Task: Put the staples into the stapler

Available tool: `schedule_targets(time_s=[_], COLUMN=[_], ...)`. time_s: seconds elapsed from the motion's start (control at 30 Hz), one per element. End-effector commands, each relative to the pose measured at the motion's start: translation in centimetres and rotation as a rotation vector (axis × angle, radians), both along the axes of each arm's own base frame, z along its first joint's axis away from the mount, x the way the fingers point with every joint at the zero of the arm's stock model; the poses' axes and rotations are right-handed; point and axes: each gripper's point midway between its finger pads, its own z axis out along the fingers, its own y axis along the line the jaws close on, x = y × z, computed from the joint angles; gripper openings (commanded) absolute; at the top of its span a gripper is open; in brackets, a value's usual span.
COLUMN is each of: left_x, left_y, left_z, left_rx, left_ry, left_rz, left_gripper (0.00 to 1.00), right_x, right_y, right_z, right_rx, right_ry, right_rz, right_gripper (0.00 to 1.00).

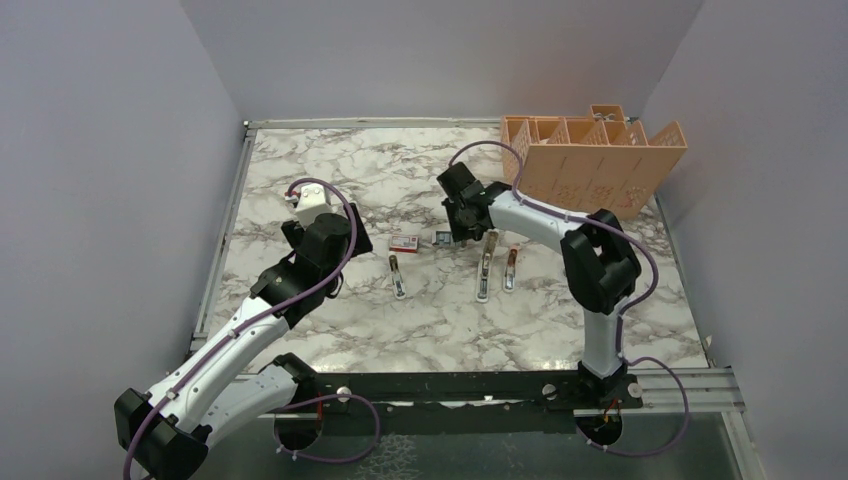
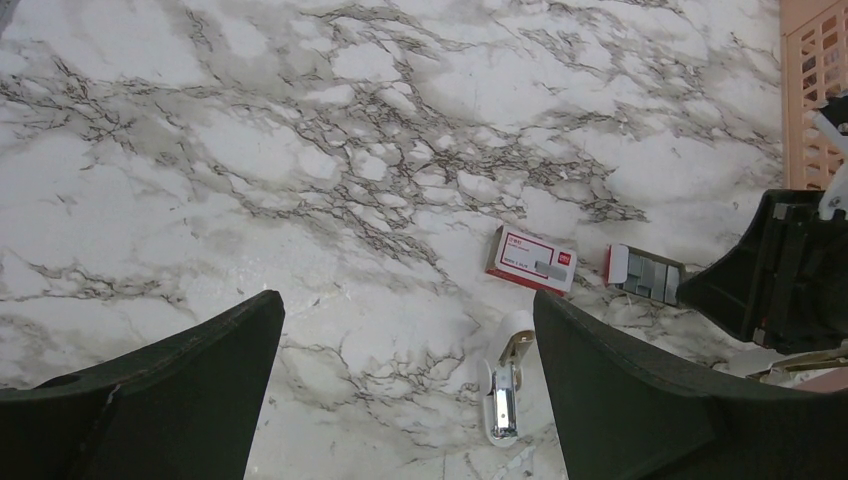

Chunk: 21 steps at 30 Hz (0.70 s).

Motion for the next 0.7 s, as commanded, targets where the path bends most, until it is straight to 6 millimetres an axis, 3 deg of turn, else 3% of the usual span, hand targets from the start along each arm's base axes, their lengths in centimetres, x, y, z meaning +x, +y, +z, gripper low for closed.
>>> schedule_targets(time_s=[0.0, 0.17, 0.47, 0.67], left_x=[0.1, 0.1, 0.0, 0.0], left_y=[-0.3, -0.4, -0.4, -0.6], left_z=[0.0, 0.0, 0.0, 0.0], left_rx=[-0.021, -0.023, -0.028, -0.033], left_ry=[-0.007, -0.008, -0.009, -0.010], left_rz=[-0.010, -0.012, -0.016, -0.021], left_gripper=[0.95, 0.95, 0.95, 0.95], right_x=[-1.5, -5.0, -12.9, -14.0], right_y=[0.7, 1.9, 3.2, 2.7], right_z=[3.5, 3.4, 0.1, -1.5], right_rx=[0.055, 0.072, 0.047, 0.021], right_ry=[-0.040, 0.000, 0.140, 0.175], right_rz=[0.014, 0.038, 0.044, -0.003], right_gripper=[0.22, 0.23, 0.24, 0.25])
